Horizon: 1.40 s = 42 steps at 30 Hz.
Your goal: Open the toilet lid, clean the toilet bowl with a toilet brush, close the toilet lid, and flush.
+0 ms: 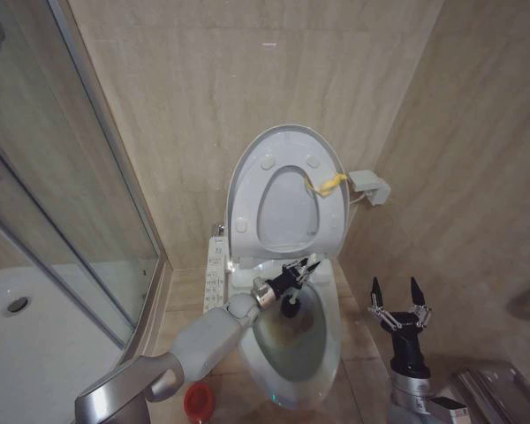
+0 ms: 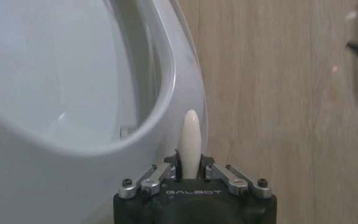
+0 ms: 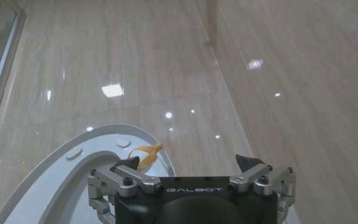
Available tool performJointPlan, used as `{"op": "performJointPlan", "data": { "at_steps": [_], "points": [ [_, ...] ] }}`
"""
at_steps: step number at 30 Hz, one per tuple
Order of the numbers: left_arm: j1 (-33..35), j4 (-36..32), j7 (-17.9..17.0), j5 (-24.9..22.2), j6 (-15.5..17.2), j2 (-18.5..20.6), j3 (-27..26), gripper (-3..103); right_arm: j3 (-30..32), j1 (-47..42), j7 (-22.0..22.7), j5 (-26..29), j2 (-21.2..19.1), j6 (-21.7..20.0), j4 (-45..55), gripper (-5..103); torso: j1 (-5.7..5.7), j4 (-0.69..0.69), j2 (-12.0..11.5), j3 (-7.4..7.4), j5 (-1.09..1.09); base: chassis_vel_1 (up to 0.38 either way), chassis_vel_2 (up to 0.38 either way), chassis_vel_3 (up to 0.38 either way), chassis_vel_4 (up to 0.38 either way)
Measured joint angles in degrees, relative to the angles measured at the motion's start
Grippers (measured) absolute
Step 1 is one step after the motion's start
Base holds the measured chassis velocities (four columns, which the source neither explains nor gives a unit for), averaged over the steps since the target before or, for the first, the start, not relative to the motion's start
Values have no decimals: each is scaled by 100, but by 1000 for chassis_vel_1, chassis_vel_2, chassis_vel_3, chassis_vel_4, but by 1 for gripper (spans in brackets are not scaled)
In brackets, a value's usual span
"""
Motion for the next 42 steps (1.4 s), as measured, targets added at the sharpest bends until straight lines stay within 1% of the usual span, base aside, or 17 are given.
{"op": "performJointPlan", "data": {
  "at_steps": [2, 6, 8, 9, 12, 16, 18, 20, 22, 26, 28, 32, 33, 36, 39, 41, 42],
  "points": [
    [39, -159, 0, -39, 39, 27, 43, 21, -4, 2, 0, -12, 2, 1, 0, 100, -2, -2, 0, 0, 3, -52, 58, 18, -36],
    [103, -87, 8, 27, 39, 30, 112, 21, -10, 0, 0, -19, 7, 1, 0, 100, -7, -6, 2, -4, 2, -10, -25, -23, 1],
    [142, 30, 12, 87, 19, 63, 158, 21, -10, -2, 1, -19, 6, 1, -1, 100, -9, -5, 3, -4, 2, 49, -91, -76, 55],
    [183, 130, 22, 144, -6, 130, 220, 21, -7, -3, -1, -19, 1, 1, 0, 100, -9, -2, 3, -3, 2, 40, -28, -71, 55],
    [225, 142, 11, 212, -12, 221, 298, 21, -1, -2, -1, -9, -12, 0, 11, 100, -9, 1, 3, -3, 2, 0, 0, 0, 0],
    [241, -141, -92, 232, 4, 332, 354, 21, 4, -4, -1, -2, -26, -4, 28, 100, -5, 3, 2, -1, 3, 0, 0, 0, 0],
    [250, -524, -103, 100, -2, 347, 329, 21, 11, -7, -1, 0, -31, -6, 38, 100, -5, -1, 2, -2, 2, 0, 0, 0, 0],
    [252, -618, -93, 59, -36, 330, 321, 21, 14, -11, -1, 0, -32, -6, 38, 100, -5, -4, 2, -2, 2, 0, 0, 0, 0],
    [263, -518, -44, 69, -105, 291, 347, 21, 14, -19, -1, 0, -31, -7, 51, 100, -5, -5, 2, -2, 2, 0, 0, 0, 0],
    [338, -40, -6, 159, -183, 230, 421, 21, -2, -30, -2, -1, -27, -17, 99, 100, -6, 0, 2, -2, 2, 0, 0, 0, 0],
    [354, 76, -10, 192, -196, 184, 430, 21, -12, -31, -2, -1, -29, -22, 106, 100, -5, 2, 2, -2, 3, 0, 0, 0, 0],
    [316, -83, -36, 192, -196, 31, 292, 21, 5, -27, -2, -1, -32, -26, 107, 100, -5, 1, 1, -1, 3, 0, 0, 0, 0],
    [276, -164, -41, 184, -205, -41, 226, 21, 15, -24, -2, -1, -32, -26, 108, 100, -5, -3, 2, -2, 2, 0, 0, 0, 0],
    [212, -199, -36, 173, -241, -119, 171, 21, 27, -27, -2, 0, -24, -26, 110, 100, -6, -6, 2, -2, 2, 0, 0, 0, 0],
    [216, -66, -20, 199, -254, -82, 238, 21, 31, -41, -2, 0, -13, -26, 133, 100, -5, -4, 2, -2, 2, 0, 0, 0, 0],
    [272, 132, -15, 266, -287, 0, 328, 21, 31, -61, -2, -2, 1, -26, 165, 100, -6, 3, 1, -2, 4, 0, 0, 0, 0],
    [302, 141, -19, 275, -288, 19, 348, 21, 30, -68, -2, -3, 7, -26, 177, 100, -5, 4, 1, -1, 4, 0, 0, 0, 0]
  ]
}}
